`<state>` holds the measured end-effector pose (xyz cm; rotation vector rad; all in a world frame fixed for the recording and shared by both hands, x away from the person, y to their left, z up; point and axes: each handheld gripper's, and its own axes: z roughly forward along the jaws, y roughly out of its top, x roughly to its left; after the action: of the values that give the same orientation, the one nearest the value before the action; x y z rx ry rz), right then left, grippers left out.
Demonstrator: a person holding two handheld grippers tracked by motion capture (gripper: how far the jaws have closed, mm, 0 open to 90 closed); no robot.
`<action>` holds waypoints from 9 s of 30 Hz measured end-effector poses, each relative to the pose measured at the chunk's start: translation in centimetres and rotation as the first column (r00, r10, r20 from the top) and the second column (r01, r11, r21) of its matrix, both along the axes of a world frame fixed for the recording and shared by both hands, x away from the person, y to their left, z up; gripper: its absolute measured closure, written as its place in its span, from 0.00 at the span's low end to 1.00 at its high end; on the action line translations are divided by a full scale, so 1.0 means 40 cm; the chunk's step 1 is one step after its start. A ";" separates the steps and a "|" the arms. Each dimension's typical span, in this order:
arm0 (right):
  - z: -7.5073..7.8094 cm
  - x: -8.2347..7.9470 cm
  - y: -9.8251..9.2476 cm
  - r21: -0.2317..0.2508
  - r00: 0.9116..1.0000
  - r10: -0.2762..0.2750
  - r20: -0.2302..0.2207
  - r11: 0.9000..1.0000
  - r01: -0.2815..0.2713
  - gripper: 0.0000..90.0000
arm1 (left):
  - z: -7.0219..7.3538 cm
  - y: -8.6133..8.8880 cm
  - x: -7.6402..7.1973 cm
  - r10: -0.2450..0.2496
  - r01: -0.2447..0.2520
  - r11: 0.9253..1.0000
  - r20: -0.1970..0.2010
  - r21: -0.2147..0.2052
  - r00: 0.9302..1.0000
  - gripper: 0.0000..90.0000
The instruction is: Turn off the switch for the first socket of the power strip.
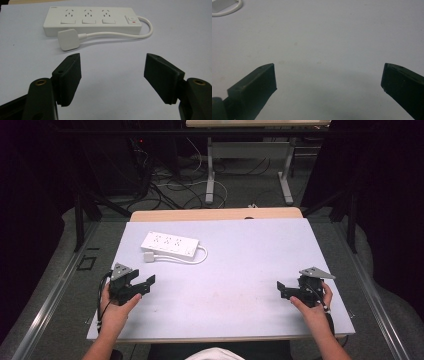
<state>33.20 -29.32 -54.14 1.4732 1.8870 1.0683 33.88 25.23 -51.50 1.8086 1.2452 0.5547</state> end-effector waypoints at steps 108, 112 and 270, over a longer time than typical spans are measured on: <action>-0.001 0.003 0.003 0.010 1.000 0.000 0.004 1.000 0.000 0.00 | 0.228 -0.195 0.306 0.036 -0.036 0.999 -0.128 -0.004 0.991 1.00; -0.001 0.003 0.003 0.010 1.000 -0.001 0.000 1.000 0.001 0.00 | 0.220 -0.199 0.318 0.045 -0.046 0.999 -0.133 -0.003 0.990 1.00; -0.015 0.015 0.004 0.021 0.999 0.029 -0.022 0.999 -0.028 0.04 | 0.000 -0.193 0.453 0.183 -0.126 0.977 -0.371 0.172 0.910 1.00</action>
<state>33.79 -29.18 -54.72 1.4790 1.9232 1.0915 52.01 17.52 -51.50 2.0169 1.6635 0.3927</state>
